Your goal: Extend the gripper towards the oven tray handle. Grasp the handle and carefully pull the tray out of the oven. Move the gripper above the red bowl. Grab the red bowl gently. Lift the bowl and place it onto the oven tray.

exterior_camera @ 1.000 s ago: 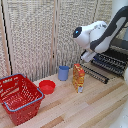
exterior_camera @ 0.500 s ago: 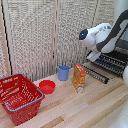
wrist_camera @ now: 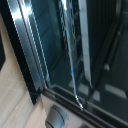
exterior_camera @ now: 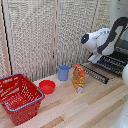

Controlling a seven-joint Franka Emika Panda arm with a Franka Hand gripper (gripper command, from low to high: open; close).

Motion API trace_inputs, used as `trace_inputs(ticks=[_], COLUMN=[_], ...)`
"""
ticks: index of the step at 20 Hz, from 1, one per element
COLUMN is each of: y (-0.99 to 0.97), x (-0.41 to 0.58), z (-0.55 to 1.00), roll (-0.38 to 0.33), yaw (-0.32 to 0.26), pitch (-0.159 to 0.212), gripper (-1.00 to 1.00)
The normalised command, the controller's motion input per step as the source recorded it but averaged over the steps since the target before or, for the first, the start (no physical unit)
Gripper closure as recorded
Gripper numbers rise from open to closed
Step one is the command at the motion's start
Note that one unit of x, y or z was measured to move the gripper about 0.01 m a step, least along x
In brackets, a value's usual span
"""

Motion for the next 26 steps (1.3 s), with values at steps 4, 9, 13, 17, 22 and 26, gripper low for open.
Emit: trace_inputs(ticks=[4,9,13,17,22,26], y=[-0.25,-0.35,-0.39,-0.19,-0.19,-0.31], x=[0.039,-0.015,-0.013,0.001,0.0,0.0], z=[-0.21,-0.02,0.03,0.0,0.0,0.17], roll=[-0.053,-0.036,-0.006,0.0,0.007,0.0], yaw=[0.008,0.004,0.0,0.006,0.033,0.0], pitch=[0.034,0.003,-0.005,0.011,0.028,0.002], gripper=[-1.0,-1.0,-1.0,-1.0,1.0,1.0])
